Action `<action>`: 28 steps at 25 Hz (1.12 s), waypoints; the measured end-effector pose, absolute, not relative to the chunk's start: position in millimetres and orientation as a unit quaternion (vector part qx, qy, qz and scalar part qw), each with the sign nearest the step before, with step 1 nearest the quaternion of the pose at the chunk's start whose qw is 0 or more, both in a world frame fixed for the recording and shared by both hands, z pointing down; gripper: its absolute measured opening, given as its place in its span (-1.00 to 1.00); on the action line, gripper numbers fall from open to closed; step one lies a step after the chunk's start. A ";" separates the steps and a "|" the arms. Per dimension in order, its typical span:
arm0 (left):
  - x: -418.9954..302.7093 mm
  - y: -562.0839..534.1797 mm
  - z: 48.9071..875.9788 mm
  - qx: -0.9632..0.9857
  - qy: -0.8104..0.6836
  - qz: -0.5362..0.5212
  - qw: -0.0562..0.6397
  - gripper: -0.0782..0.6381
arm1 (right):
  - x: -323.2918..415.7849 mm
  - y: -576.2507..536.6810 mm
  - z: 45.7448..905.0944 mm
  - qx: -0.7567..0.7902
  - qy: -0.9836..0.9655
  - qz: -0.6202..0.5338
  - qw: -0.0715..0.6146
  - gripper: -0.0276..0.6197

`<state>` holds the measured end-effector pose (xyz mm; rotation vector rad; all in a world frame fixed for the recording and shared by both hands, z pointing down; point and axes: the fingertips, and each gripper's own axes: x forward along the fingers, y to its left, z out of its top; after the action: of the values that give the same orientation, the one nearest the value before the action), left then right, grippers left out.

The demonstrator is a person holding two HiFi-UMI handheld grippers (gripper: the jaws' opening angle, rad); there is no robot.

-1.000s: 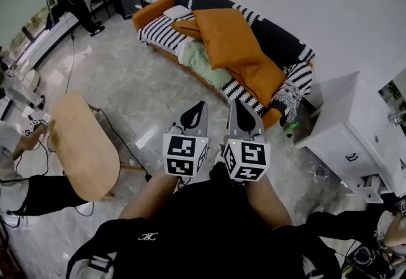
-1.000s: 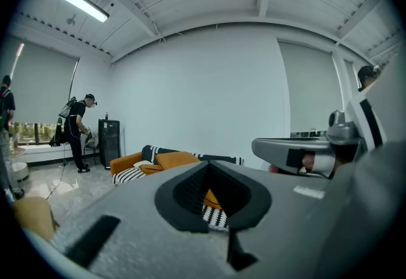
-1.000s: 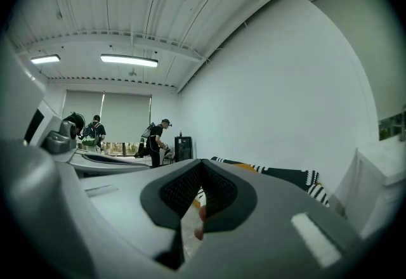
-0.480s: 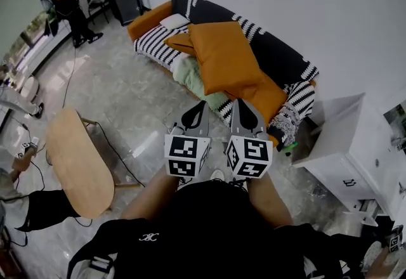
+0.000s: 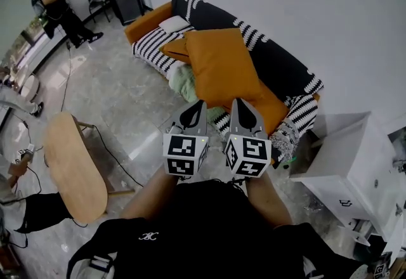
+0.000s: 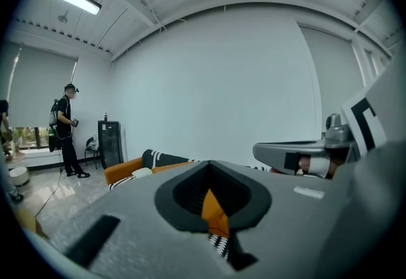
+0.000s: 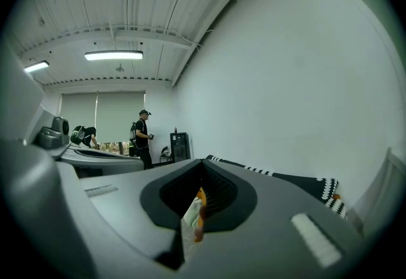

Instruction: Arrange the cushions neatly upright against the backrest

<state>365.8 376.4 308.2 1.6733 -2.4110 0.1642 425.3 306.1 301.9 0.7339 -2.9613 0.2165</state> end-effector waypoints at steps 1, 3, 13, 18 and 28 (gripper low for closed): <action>363.1 370.4 310.3 0.565 -0.817 0.057 0.103 -0.76 | 422.5 299.1 304.7 0.239 -0.967 0.074 0.043 -0.89; 358.6 359.2 314.7 0.562 -0.818 0.060 0.108 -0.76 | 417.1 286.2 310.5 0.237 -0.967 0.083 0.049 -0.89; 345.6 328.9 327.1 0.543 -0.829 0.053 0.124 -0.76 | 408.1 255.6 326.2 0.214 -0.970 0.087 0.069 -0.89; 342.3 310.3 330.0 0.561 -0.815 0.048 0.135 -0.76 | 410.8 242.7 336.0 0.227 -0.967 0.088 0.079 -0.89; 297.2 255.2 337.4 0.589 -0.795 0.071 0.125 -0.77 | 370.0 187.2 349.3 0.267 -0.953 0.112 0.083 -0.89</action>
<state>297.2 255.2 337.4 1.7163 -2.3161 0.2078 370.0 187.2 349.3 0.7982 -2.8465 0.3339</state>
